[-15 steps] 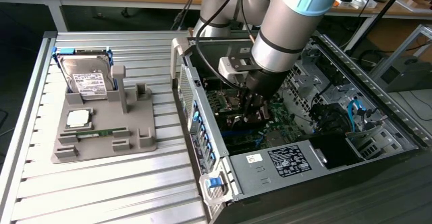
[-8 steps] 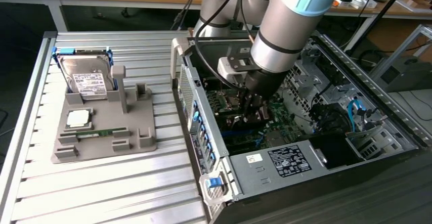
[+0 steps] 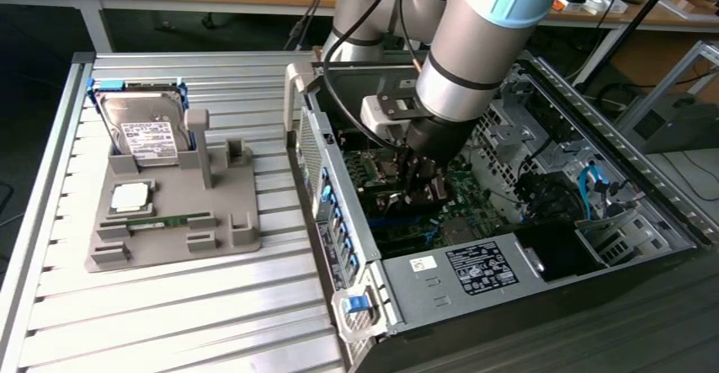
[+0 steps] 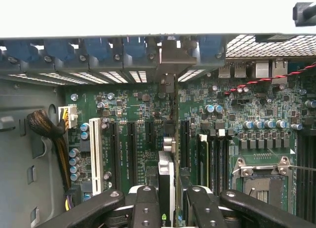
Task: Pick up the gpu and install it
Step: 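Insert the gpu into the slot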
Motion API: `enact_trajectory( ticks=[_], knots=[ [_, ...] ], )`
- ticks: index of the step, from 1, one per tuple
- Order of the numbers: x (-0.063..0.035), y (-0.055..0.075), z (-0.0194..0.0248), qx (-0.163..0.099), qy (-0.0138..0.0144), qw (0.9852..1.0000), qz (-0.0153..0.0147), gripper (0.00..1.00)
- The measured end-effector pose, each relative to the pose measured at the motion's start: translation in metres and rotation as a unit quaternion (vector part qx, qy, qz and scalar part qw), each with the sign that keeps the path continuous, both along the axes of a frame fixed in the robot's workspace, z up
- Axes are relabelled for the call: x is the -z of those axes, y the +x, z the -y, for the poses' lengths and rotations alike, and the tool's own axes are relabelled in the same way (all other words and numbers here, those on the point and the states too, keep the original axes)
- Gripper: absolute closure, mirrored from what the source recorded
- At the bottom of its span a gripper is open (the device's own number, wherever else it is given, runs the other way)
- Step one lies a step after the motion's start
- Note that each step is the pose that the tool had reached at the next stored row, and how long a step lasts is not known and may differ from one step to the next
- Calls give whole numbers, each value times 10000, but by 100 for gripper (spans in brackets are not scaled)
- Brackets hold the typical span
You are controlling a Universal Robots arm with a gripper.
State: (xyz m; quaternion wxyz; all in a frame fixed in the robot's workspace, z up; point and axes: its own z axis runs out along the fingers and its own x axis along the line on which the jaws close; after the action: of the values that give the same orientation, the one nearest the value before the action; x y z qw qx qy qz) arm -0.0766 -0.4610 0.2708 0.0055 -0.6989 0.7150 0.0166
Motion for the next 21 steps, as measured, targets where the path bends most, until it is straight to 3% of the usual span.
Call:
enact_trajectory(
  ticks=[9,13,21],
  knots=[
    [1,5,0,1,-2,10000,0,73],
    [-59,5,0,1,-3,10000,0,73],
    [-48,8,-1,10,0,10000,-3,73]
  ],
)
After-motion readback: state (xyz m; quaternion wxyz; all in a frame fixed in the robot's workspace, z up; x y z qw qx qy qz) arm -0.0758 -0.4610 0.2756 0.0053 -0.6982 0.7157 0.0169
